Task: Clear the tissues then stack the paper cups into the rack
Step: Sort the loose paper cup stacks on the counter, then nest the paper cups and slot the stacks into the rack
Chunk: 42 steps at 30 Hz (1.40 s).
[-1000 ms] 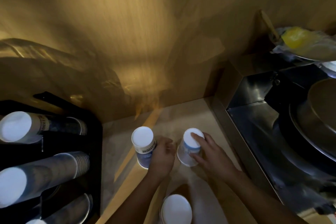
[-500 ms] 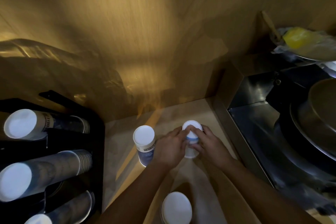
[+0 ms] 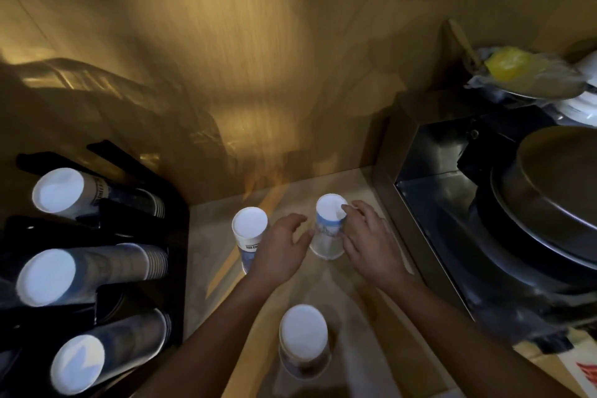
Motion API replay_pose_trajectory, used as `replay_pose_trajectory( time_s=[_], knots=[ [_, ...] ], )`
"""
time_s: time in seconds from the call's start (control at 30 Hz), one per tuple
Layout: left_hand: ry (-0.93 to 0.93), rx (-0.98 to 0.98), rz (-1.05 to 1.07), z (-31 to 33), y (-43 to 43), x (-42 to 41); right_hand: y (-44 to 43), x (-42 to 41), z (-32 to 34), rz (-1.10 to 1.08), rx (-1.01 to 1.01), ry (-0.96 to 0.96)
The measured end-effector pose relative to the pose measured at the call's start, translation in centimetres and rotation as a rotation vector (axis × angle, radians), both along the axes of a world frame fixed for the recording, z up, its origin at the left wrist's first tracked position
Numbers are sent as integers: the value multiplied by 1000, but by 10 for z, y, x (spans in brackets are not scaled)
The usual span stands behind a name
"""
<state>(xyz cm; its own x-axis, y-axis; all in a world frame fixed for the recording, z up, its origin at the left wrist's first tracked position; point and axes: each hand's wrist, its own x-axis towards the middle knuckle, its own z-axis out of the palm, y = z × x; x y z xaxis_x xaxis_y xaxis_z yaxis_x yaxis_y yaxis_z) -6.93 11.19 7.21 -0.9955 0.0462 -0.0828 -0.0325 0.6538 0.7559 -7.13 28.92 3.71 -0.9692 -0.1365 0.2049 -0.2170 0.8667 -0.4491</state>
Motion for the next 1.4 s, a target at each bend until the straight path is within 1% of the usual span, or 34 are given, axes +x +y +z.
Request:
replay_pose_trajectory(
  time_s=[0.07,0.1,0.17,0.23,0.33,0.37,0.4,0.47,0.53,0.57,0.63,0.7,0.73,0.8,0.87,0.93,1.03,1.07,1.17,1.27,1.33,1.4],
  knots=[
    [-108,100,81,-1,-8,15,-1,14,-1,1,-85,-34],
    [-182,151,113,-3,-13,22,-2,21,-3,-15,-138,-87],
    [-365,206,163,-10,-20,37,-5,35,-7,-74,-236,-270],
    [-559,153,195,-19,-28,53,-9,47,-13,-107,-278,-506],
    [-867,-44,136,-33,-39,73,-17,64,-25,-167,-421,-781],
    [-958,-72,130,-35,-41,77,-20,70,-30,-187,-477,-855],
    [-1030,-58,132,-36,-43,80,-22,75,-34,-201,-519,-936],
    [-1125,57,125,-39,-45,84,-28,85,-40,-228,-575,-1134],
    [-1180,178,96,-44,-45,88,-35,90,-44,-269,-622,-1335],
    [-1199,224,84,-46,-45,90,-38,92,-44,-281,-623,-1410],
    [-1225,313,68,-49,-45,93,-43,93,-42,-286,-637,-1476],
    [-1198,390,76,-46,-43,92,-43,92,-38,-268,-714,-1454],
    [-1152,394,112,-43,-43,90,-43,91,-35,-244,-757,-1417],
    [-1033,396,183,-38,-43,87,-43,86,-27,-200,-852,-1292],
    [-915,416,172,-33,-43,83,-45,80,-19,-192,-928,-1134],
    [-825,453,152,-28,-43,78,-48,74,-13,-195,-990,-1031],
    [-764,549,164,-19,-48,72,-48,69,-7,-149,-1166,-1006],
    [-743,588,155,-18,-50,70,-47,67,-4,-122,-1195,-1011],
    [-646,689,82,-16,-53,67,-43,64,6,-42,-1208,-985],
    [-492,738,67,-10,-47,67,-43,64,15,13,-1249,-927],
    [-383,735,81,-6,-40,67,-44,63,22,33,-1240,-878],
    [-255,662,82,-4,-34,68,-45,63,28,47,-1231,-837]
  ],
)
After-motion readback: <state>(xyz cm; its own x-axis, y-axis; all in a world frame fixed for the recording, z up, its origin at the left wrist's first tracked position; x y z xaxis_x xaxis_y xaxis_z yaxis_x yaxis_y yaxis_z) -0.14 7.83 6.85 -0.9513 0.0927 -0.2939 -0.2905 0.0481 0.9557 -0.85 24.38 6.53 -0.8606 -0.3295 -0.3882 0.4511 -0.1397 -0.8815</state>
